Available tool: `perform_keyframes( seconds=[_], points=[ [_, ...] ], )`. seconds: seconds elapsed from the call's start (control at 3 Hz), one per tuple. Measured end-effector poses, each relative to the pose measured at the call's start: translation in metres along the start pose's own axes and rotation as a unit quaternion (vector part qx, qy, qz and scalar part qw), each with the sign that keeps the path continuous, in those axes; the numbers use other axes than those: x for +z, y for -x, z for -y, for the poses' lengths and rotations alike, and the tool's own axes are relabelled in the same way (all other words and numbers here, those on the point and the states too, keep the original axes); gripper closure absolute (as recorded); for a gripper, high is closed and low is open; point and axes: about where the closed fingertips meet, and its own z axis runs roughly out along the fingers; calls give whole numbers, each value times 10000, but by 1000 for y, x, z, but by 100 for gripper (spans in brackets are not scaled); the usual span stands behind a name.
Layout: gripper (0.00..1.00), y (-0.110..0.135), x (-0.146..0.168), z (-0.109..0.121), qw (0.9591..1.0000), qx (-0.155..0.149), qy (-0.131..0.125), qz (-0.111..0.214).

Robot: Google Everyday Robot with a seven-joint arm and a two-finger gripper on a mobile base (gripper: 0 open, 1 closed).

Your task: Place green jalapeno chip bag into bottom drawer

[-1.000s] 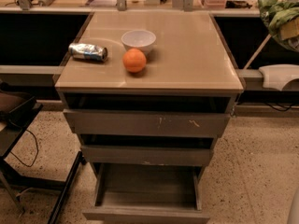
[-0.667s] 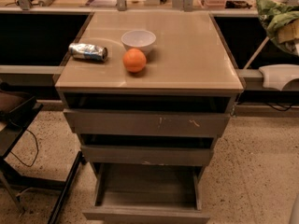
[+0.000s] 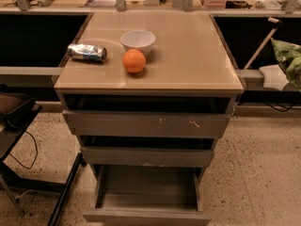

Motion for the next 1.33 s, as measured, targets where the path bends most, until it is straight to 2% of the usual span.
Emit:
perform_keyframes(
  seconds=[0.33, 0.67, 1.0, 1.33],
  points=[
    [100, -22, -41, -31, 9979, 643, 79, 66],
    [100, -14, -44, -35, 9967, 747, 167, 261],
    [100, -32, -18, 11, 9930, 1021, -198, 567],
    [100, -98, 32, 82, 9828, 1478, -782, 785]
  ],
)
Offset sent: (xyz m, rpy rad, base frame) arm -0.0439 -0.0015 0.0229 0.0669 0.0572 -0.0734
